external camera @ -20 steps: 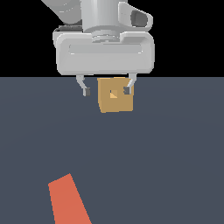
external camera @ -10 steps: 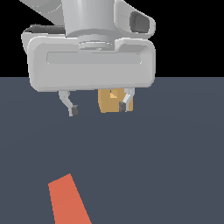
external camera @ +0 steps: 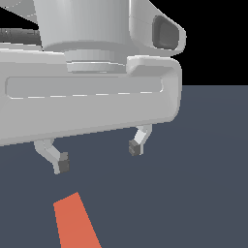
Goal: Insert the peg into the horizontal hole in a box.
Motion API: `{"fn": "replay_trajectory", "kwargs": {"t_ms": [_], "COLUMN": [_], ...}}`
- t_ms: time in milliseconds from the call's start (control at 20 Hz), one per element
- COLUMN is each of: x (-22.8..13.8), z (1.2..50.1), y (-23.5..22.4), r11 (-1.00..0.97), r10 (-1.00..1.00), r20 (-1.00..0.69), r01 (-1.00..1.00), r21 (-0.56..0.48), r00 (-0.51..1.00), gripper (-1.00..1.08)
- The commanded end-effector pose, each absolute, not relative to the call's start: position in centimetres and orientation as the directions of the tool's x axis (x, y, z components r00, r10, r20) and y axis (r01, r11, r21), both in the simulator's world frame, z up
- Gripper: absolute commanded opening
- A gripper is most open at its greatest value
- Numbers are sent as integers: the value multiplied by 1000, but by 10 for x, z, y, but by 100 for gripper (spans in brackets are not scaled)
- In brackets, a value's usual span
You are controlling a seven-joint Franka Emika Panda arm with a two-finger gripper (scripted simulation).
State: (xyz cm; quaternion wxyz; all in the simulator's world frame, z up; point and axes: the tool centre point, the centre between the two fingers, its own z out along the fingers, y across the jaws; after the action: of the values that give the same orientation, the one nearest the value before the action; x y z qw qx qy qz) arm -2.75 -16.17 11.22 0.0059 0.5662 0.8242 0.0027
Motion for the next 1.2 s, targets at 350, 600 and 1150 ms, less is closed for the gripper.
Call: {"fn": "replay_trajectory", "kwargs": {"t_ms": [350,600,1150], "x": [-21,-15,-8], "z": [86,76,68], "y": [-226,-250,-271], "r11": [487,534,574], "r10": [873,846,819], "r20": [-3,-1,0], "r01": [873,846,819], "r21": [5,3,0], "r00": [-487,-534,-574], "gripper": [100,100,100]}}
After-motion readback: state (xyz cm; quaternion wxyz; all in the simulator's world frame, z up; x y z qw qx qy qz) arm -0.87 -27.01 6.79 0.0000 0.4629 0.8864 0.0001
